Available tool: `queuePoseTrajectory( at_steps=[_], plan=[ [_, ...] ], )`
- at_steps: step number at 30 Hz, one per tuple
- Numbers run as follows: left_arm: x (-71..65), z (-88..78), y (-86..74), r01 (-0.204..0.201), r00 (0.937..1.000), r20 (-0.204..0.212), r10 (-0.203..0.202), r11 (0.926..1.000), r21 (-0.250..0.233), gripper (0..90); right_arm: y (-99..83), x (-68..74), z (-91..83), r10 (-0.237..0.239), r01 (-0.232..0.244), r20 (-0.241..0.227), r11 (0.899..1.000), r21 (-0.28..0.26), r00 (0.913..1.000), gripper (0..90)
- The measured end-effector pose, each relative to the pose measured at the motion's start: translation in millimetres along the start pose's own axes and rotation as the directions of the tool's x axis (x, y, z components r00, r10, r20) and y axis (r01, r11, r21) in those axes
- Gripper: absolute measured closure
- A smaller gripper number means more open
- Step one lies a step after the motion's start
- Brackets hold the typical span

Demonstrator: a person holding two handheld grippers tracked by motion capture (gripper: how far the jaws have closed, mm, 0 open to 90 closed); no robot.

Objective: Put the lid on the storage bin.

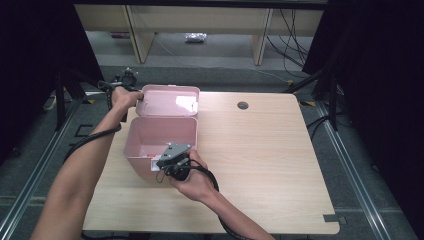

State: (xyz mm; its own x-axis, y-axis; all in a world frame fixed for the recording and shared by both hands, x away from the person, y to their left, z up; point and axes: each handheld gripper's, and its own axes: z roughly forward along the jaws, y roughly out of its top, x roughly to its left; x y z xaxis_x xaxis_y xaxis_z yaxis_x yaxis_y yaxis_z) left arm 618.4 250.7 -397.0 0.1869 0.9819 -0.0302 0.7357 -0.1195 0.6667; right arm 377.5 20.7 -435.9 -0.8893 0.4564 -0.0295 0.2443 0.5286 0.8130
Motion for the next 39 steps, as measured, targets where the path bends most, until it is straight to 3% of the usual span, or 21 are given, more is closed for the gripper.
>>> queuePoseTrajectory(
  at_steps=[26,31,39],
  plan=[
    [-1.2,-15.5,2.3,-0.027,0.9996,-0.002,0.027,0.9978,-0.060,85.3,0.2,-0.8,-0.7,0.009,-0.009,-0.007,1.000,0.010,0.9999,90.0],
    [-1.9,-17.5,2.5,-0.008,1.0000,0.000,0.008,0.9969,-0.078,85.4,0.0,-0.6,-0.6,0.008,-0.008,-0.008,1.000,0.009,0.9999,90.0],
    [-2.0,-23.3,2.1,-0.010,1.0000,0.000,0.010,0.9949,-0.100,85.7,-0.6,0.5,-0.1,0.016,-0.015,-0.005,1.000,0.003,0.9999,90.0]
  ],
)
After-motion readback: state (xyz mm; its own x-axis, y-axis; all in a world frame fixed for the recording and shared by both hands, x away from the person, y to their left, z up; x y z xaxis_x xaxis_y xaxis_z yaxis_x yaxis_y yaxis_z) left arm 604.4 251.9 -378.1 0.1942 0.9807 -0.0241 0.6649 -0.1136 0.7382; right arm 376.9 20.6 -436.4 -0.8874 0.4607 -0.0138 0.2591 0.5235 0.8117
